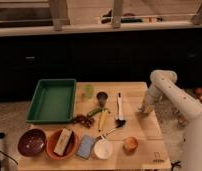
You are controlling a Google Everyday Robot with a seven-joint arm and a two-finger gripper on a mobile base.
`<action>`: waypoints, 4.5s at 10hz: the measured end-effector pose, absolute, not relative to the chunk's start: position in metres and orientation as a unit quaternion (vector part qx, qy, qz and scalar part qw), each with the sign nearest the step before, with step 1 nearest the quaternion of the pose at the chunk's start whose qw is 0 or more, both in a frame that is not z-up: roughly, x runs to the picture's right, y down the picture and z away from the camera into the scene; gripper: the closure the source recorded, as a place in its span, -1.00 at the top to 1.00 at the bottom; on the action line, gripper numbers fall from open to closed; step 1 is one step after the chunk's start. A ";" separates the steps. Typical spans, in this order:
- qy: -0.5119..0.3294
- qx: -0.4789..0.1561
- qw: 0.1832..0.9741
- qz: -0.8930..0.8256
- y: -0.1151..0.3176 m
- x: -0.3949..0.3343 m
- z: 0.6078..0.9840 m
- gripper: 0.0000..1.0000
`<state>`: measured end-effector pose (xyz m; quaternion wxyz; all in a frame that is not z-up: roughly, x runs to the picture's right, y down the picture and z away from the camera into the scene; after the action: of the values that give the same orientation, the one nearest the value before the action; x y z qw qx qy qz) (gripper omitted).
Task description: Wipe table surface with towel
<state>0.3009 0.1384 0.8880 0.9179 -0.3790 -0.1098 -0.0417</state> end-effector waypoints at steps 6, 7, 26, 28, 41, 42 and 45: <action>-0.197 -0.360 0.906 -0.104 0.137 0.241 0.871 -1.00; -0.209 -0.361 0.902 -0.114 0.144 0.236 0.861 -1.00; -0.102 -0.383 0.916 -0.069 0.146 0.292 0.884 -1.00; -0.122 -0.374 0.915 -0.087 0.142 0.270 0.885 -1.00; -0.133 -0.409 0.891 -0.144 0.201 0.266 0.819 -1.00; -0.115 -0.410 0.895 -0.134 0.200 0.276 0.821 -1.00; -0.077 -0.408 0.903 -0.111 0.193 0.294 0.837 -1.00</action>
<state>0.2942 0.1927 0.8370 0.9030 -0.4077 -0.0770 -0.1113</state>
